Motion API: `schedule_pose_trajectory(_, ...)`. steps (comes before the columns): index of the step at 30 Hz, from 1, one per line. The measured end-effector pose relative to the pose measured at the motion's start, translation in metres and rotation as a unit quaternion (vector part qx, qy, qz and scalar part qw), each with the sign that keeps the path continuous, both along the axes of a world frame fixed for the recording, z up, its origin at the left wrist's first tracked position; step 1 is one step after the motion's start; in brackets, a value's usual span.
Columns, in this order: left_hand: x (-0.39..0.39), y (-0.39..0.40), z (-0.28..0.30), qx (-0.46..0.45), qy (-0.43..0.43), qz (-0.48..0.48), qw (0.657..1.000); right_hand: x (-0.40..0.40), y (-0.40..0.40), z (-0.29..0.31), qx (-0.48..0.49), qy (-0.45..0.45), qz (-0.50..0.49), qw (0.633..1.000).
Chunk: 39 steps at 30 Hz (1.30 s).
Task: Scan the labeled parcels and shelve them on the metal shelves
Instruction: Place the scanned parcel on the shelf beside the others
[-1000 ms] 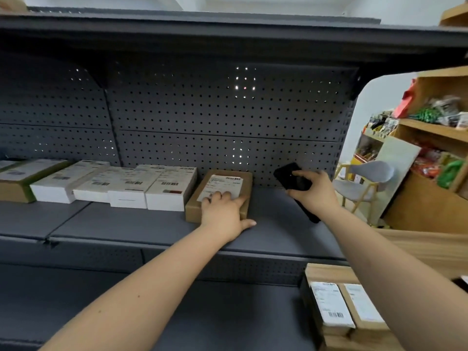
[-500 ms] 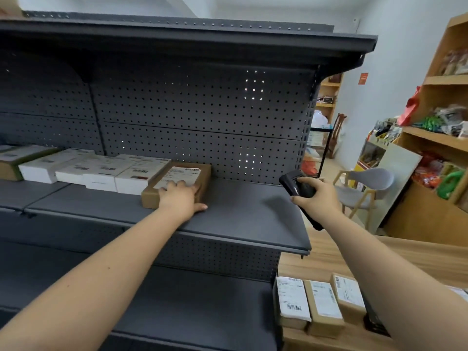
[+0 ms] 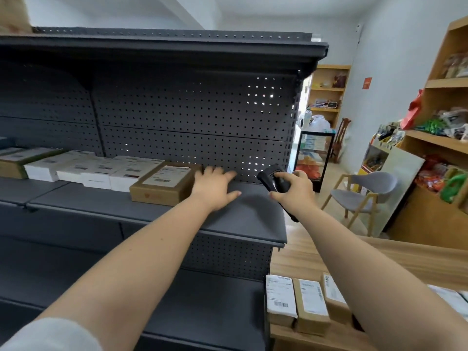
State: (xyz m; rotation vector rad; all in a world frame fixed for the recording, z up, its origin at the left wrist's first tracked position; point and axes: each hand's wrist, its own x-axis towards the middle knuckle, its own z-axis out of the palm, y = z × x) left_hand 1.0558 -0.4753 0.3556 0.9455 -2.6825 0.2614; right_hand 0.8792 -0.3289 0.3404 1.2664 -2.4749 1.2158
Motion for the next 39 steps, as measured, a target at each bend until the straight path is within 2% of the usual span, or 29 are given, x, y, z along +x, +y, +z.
schedule_pose_trajectory(5,-0.075,0.089,-0.001,0.020,0.063,-0.061,0.996,-0.048,0.067,-0.003,-0.007,-0.013,-0.035,0.999)
schedule_pose_trajectory(11,-0.134,0.195,-0.069,0.083,0.173,-0.103,0.976,-0.095,0.166,-0.067,0.057,-0.026,-0.086,0.994)
schedule_pose_trajectory(16,-0.142,0.224,-0.170,0.139,0.103,-0.141,0.975,-0.104,0.197,-0.164,0.129,-0.077,-0.076,0.986)
schedule_pose_trajectory(19,-0.141,0.216,-0.229,0.201,0.037,-0.064,0.977,-0.104,0.196,-0.213,0.183,-0.112,-0.059,0.975)
schedule_pose_trajectory(22,-0.140,0.194,-0.268,0.278,0.022,0.027,0.960,-0.106,0.183,-0.249,0.216,-0.133,-0.047,0.966)
schedule_pose_trajectory(25,-0.140,0.163,-0.302,0.369,0.020,0.112,0.922,-0.112,0.163,-0.272,0.237,-0.138,-0.045,0.961)
schedule_pose_trajectory(27,-0.142,0.145,-0.321,0.440,0.030,0.160,0.883,-0.114,0.148,-0.285,0.238,-0.148,-0.044,0.959)
schedule_pose_trajectory(29,-0.145,0.131,-0.341,0.530,0.076,0.195,0.822,-0.114,0.134,-0.297,0.238,-0.160,-0.040,0.957)
schedule_pose_trajectory(31,-0.149,0.120,-0.357,0.613,0.137,0.233,0.742,-0.113,0.120,-0.307,0.240,-0.174,-0.032,0.954)
schedule_pose_trajectory(33,-0.151,0.112,-0.367,0.653,0.174,0.270,0.686,-0.113,0.109,-0.312,0.243,-0.183,-0.028,0.952)
schedule_pose_trajectory(37,-0.156,0.108,-0.380,0.690,0.206,0.270,0.639,-0.121,0.099,-0.317,0.235,-0.205,-0.029,0.950)
schedule_pose_trajectory(39,-0.158,0.112,-0.380,0.701,0.208,0.267,0.628,-0.127,0.099,-0.322,0.218,-0.225,-0.030,0.949)
